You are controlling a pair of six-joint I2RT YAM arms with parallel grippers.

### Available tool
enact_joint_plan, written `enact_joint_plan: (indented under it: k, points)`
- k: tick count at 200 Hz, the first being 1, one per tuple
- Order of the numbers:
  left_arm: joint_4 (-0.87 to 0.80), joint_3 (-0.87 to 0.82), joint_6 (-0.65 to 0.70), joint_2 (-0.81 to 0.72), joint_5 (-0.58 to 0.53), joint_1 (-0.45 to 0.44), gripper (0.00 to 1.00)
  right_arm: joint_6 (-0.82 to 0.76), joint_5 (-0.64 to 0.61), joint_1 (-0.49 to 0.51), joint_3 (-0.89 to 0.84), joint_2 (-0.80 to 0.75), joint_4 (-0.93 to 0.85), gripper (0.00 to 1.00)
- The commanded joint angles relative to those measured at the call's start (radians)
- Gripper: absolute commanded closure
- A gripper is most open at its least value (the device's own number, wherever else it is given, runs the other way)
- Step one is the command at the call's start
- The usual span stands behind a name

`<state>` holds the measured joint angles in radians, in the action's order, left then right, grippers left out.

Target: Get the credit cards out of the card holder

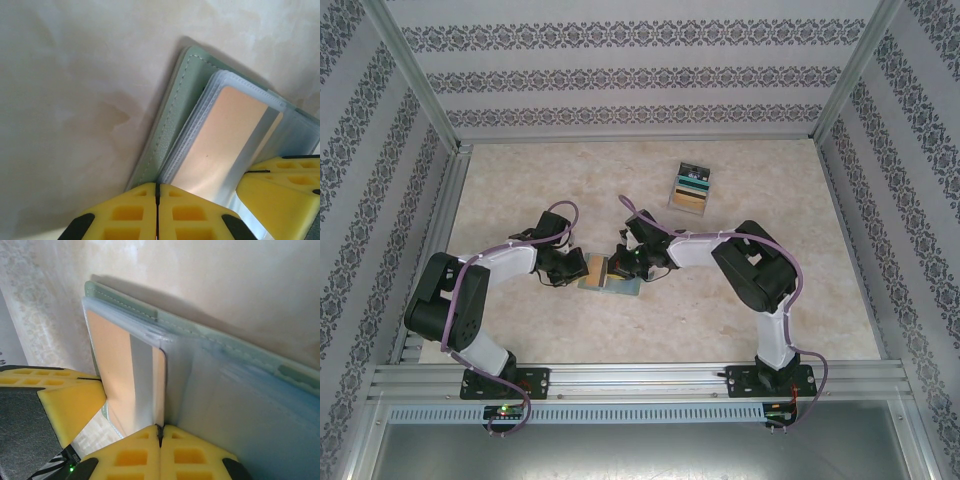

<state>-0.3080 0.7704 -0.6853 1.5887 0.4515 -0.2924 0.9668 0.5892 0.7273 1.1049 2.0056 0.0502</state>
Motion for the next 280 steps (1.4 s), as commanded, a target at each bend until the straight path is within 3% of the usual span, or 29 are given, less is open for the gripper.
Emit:
enact_joint_plan:
  k: [1, 93, 101, 112, 151, 220, 248, 280]
  points:
    - [-0.038, -0.008, -0.003, 0.022, -0.038, 0.002, 0.93, -0.002, 0.017, -0.001, -0.034, -0.025, 0.042, 1.00]
    - [-0.053, -0.007, -0.005, 0.030, -0.048, 0.002, 0.93, -0.010, 0.017, -0.027, -0.100, -0.084, 0.051, 1.00]
    - [-0.049, -0.008, -0.003, 0.031, -0.040, 0.001, 0.94, -0.010, 0.015, -0.026, -0.098, -0.081, 0.052, 0.89]
    - [-0.046, -0.007, -0.002, 0.033, -0.033, 0.001, 0.95, -0.008, 0.011, -0.022, -0.093, -0.073, 0.055, 0.82]
    - [-0.043, -0.008, 0.000, 0.039, -0.017, 0.002, 1.00, 0.013, -0.003, -0.014, -0.078, -0.046, 0.101, 0.79]
    - [-0.043, -0.015, 0.000, 0.033, -0.005, 0.001, 1.00, 0.052, -0.034, -0.004, -0.060, -0.007, 0.168, 0.80]
    - [-0.046, -0.018, 0.000, 0.030, -0.011, 0.002, 1.00, 0.058, -0.039, -0.005, -0.069, -0.005, 0.177, 1.00]
    - [-0.067, -0.018, -0.005, 0.015, -0.050, 0.002, 1.00, 0.052, -0.035, -0.016, -0.112, -0.030, 0.185, 1.00]
